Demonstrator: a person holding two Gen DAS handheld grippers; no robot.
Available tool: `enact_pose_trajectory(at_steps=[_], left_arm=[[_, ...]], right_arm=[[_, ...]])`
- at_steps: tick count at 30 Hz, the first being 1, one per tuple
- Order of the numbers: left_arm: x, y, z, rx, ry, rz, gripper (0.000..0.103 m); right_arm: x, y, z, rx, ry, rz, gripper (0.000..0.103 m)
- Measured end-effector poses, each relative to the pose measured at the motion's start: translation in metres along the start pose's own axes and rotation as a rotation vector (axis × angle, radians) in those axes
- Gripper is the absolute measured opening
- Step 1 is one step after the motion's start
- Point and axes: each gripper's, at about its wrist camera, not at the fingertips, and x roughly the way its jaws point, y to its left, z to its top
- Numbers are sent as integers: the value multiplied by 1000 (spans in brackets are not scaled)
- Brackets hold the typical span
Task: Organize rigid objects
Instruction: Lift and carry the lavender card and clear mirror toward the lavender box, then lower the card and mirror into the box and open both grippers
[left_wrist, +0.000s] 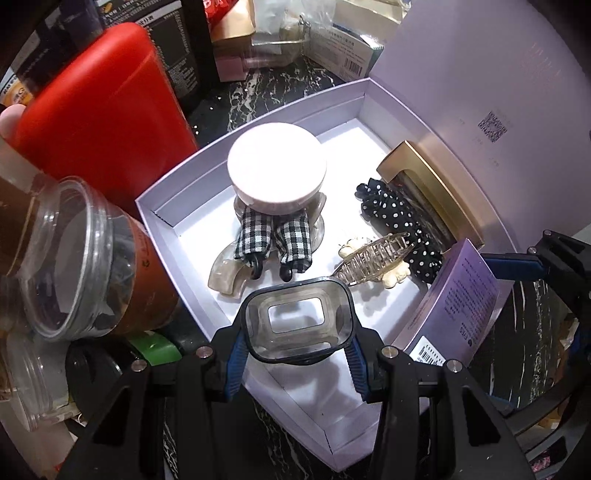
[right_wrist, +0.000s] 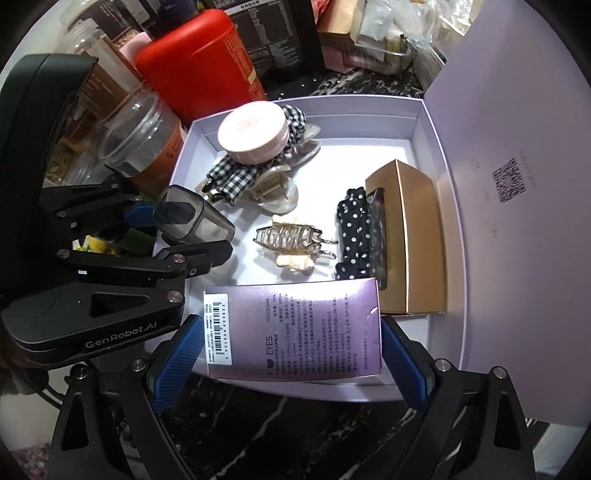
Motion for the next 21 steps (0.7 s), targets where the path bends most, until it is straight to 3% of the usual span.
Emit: enact_pose_trajectory(at_steps=[21], left_arm=[[22,-4,5,18,37,57,46]], right_arm=[[33,-4,-1,32,83,-13,94]])
